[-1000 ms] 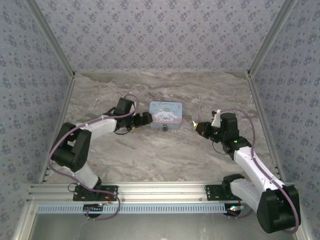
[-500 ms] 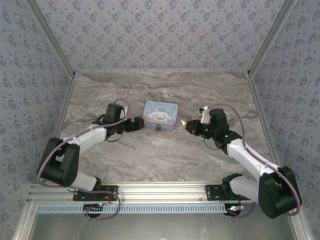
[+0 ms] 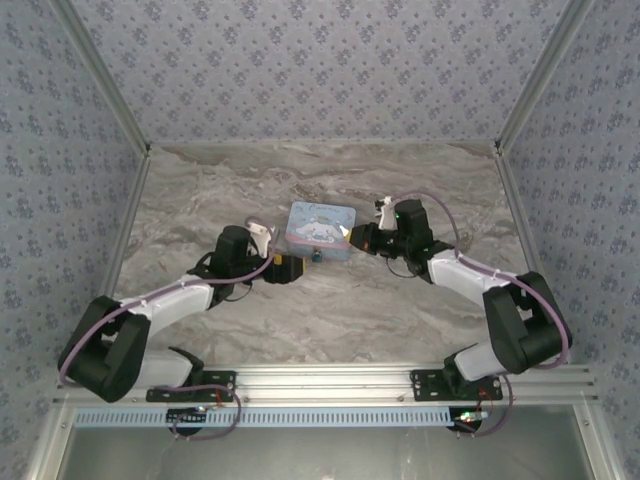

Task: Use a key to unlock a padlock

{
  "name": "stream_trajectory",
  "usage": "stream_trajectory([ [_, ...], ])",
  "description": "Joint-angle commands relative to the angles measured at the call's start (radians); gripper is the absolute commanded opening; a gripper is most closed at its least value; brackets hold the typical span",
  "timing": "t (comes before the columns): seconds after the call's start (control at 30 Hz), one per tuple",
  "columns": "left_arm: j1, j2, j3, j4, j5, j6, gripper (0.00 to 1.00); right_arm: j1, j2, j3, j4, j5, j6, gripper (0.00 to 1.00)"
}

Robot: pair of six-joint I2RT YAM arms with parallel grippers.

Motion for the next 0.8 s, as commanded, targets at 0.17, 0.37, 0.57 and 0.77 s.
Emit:
stream_trajectory([
  [0.17,-0.034,0.093,0.006,0.125,0.049,0.025,0.88,0.003,0.13,0.098,0.027,-0.037,-0.019,0.0],
  [0.37,-0.04,0.161,0.016,0.164,0.072,0.033,0.86,0.004,0.191,0.111,0.026,-0.035,-0.025,0.0],
  [0.57,-0.042,0.239,0.03,0.244,0.098,0.036,0.83,0.006,0.218,0.107,-0.022,-0.012,-0.037,0.0],
  [0.77,-0.04,0.304,0.08,0.264,0.065,0.067,0.79,0.013,0.227,0.099,-0.086,0.015,-0.038,0.0],
])
